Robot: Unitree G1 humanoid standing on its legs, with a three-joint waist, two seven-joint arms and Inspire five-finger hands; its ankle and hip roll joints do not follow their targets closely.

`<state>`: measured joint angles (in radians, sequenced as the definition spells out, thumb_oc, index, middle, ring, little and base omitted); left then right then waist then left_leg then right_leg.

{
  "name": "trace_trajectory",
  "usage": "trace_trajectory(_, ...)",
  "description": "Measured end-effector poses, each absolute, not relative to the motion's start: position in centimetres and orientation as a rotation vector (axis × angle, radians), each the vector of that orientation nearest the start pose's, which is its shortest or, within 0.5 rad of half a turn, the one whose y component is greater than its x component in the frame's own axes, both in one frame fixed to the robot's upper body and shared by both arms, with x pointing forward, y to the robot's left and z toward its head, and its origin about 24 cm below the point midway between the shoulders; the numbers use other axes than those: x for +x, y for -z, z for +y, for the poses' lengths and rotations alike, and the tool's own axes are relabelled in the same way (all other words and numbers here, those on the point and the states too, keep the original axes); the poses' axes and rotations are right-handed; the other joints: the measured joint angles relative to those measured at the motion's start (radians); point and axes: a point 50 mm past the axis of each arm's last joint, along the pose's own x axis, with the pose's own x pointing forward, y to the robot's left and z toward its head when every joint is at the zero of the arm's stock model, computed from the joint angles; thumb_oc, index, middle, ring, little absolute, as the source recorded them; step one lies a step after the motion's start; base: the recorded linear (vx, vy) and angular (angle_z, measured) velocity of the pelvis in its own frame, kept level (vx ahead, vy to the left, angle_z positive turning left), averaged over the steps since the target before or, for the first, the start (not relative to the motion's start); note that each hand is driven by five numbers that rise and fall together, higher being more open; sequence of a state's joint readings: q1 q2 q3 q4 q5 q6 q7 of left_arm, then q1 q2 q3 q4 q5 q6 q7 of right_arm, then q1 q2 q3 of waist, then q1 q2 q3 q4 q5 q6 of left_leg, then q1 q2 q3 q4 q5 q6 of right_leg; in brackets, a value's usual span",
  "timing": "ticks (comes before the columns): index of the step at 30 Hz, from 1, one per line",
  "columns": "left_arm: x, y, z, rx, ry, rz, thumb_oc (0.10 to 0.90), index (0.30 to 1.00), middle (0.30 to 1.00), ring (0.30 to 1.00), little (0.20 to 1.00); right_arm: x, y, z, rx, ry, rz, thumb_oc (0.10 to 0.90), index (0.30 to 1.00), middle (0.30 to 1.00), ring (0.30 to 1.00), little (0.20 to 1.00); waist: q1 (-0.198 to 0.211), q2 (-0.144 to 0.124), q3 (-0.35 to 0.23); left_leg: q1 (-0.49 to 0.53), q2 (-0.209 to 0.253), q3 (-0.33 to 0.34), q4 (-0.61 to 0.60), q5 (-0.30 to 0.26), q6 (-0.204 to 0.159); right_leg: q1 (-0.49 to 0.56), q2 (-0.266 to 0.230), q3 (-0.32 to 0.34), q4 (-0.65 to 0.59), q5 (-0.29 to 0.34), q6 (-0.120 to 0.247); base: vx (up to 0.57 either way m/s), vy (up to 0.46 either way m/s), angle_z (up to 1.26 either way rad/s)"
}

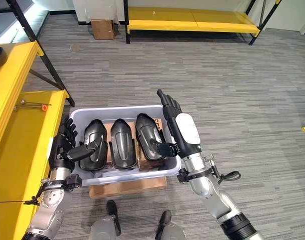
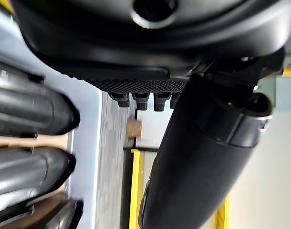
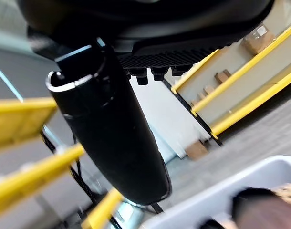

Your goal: Move parts from the plastic box to the shelf.

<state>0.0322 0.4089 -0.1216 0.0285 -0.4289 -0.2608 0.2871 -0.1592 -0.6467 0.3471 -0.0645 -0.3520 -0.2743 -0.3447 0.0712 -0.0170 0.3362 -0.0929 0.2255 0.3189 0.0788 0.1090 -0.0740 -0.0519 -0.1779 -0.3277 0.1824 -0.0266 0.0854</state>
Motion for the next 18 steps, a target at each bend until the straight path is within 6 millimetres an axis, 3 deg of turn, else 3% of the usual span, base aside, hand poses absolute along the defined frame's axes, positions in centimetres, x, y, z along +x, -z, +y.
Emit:
trace_trajectory(10,24.7,-6.3,21.8,-0.081,-0.171,-0.161,0.9,1.0,1.0,1.0,1.0,26.7,-9.3,-16.7,-0.992,-0.29,-0.464,0.9,1.0,1.0,1.0,1.0,0.028,-0.005,0.028,-0.016,-0.004,-0.037,0.002,0.01,-0.003,0.007,0.009,-0.035,0.013,-0.016,-0.008,0.0,-0.055,0.1)
trace_trajectory(18,26.2,-8.7,22.1,-0.034,-0.139,-0.242,0.9,1.0,1.0,1.0,1.0,28.9,-12.1,-15.7,-1.17,-0.304,-0.603,0.9,1.0,1.0,1.0,1.0,0.048,-0.033,0.161,-0.123,-0.001,-0.061,0.06,0.01,-0.002,-0.1,-0.011,-0.04,0.108,-0.042,-0.018,-0.07,-0.039,0.07)
